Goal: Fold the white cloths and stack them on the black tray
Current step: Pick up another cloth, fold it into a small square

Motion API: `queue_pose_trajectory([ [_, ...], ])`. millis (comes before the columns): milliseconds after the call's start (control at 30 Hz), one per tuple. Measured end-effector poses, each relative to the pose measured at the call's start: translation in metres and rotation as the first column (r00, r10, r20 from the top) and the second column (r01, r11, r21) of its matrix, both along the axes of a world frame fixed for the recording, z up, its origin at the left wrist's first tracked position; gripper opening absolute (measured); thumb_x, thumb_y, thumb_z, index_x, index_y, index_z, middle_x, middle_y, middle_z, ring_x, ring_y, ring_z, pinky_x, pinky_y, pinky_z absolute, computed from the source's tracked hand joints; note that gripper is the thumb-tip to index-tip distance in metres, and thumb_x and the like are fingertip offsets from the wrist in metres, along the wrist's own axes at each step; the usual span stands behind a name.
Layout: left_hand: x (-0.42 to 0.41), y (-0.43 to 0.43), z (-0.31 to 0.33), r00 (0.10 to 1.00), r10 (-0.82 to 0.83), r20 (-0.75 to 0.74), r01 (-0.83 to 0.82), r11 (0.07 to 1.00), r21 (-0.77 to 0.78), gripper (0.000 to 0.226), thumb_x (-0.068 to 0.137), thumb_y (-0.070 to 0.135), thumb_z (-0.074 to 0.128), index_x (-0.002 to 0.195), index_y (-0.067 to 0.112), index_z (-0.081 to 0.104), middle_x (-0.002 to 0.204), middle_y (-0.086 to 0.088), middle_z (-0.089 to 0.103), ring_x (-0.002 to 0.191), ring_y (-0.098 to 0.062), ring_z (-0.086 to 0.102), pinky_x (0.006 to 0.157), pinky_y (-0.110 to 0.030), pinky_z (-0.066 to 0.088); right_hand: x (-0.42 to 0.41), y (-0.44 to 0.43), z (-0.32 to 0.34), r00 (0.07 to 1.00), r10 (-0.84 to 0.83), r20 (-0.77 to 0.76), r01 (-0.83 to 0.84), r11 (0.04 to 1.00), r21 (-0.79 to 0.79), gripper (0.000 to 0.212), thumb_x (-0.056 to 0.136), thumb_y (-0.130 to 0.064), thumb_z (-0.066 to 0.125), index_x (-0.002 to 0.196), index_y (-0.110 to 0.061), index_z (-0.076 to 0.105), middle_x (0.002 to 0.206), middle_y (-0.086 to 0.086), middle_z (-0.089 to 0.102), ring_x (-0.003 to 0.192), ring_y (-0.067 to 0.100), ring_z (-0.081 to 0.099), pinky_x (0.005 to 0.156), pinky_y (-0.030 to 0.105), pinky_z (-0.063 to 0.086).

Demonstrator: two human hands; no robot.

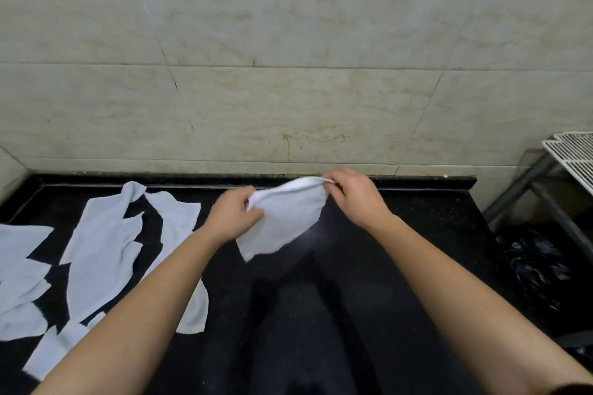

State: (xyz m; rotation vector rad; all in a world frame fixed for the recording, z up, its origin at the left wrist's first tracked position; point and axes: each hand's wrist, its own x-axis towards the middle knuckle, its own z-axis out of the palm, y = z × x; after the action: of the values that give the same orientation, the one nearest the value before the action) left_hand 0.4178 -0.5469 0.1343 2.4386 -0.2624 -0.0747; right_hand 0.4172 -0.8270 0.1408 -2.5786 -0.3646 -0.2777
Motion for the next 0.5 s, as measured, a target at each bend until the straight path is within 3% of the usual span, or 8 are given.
queue_pose_trajectory([
  [67, 0.005, 0.000, 0.003, 0.972, 0.121, 0.203, -0.131, 0.991, 0.035, 0.010, 0.076, 0.025, 0.063, 0.081, 0.019, 0.058, 0.080, 0.002, 0.057, 0.079, -0.022, 0.049, 0.066, -0.038, 0.043, 0.002, 0.003, 0.006, 0.996, -0.053, 0.068, 0.051, 0.998, 0.043, 0.018, 0.099, -0.018, 0.057, 0.112, -0.013, 0.069, 0.100, 0.006, 0.066, 0.090, 0.025, 0.060, 0.076, 0.035, 0.046],
  [133, 0.001, 0.002, 0.000, 0.938, 0.160, 0.307, -0.191, 0.979, 0.075, 0.011, 0.080, 0.022, 0.067, 0.089, 0.019, 0.061, 0.086, 0.004, 0.057, 0.085, -0.020, 0.047, 0.068, -0.037, 0.043, 0.000, 0.004, 0.003, 0.995, -0.065, 0.079, 0.060, 0.996, 0.062, 0.018, 0.098, -0.017, 0.058, 0.112, -0.014, 0.069, 0.101, 0.006, 0.066, 0.091, 0.025, 0.061, 0.078, 0.035, 0.047],
  [233, -0.019, 0.009, -0.035, 0.924, 0.046, 0.381, -0.136, 0.968, 0.212, 0.009, 0.081, 0.021, 0.072, 0.085, 0.017, 0.065, 0.082, 0.000, 0.060, 0.081, -0.026, 0.053, 0.065, -0.040, 0.048, -0.015, 0.002, -0.027, 0.999, -0.034, -0.010, 0.034, 0.999, 0.019, 0.017, 0.096, -0.019, 0.060, 0.110, -0.019, 0.069, 0.103, 0.002, 0.065, 0.093, 0.022, 0.062, 0.081, 0.037, 0.051],
  [367, -0.076, 0.020, -0.111, 0.975, -0.091, 0.203, -0.006, 0.901, 0.434, 0.020, 0.063, 0.018, 0.089, 0.071, 0.018, 0.070, 0.084, -0.004, 0.059, 0.076, -0.030, 0.057, 0.057, -0.036, 0.047, -0.059, -0.002, -0.096, 0.946, -0.011, -0.323, -0.051, 0.982, -0.183, 0.024, 0.095, -0.027, 0.058, 0.117, -0.030, 0.068, 0.118, -0.003, 0.062, 0.107, 0.021, 0.063, 0.089, 0.035, 0.051],
  [500, -0.139, 0.021, -0.166, 0.989, -0.145, -0.030, 0.134, 0.788, 0.601, 0.024, 0.048, 0.023, 0.092, 0.059, 0.023, 0.070, 0.107, -0.012, 0.068, 0.103, -0.036, 0.064, 0.071, -0.042, 0.054, -0.118, -0.001, -0.158, 0.849, 0.049, -0.525, -0.218, 0.939, -0.265, 0.028, 0.098, -0.033, 0.051, 0.122, -0.033, 0.066, 0.121, -0.002, 0.058, 0.110, 0.021, 0.061, 0.089, 0.034, 0.050],
])
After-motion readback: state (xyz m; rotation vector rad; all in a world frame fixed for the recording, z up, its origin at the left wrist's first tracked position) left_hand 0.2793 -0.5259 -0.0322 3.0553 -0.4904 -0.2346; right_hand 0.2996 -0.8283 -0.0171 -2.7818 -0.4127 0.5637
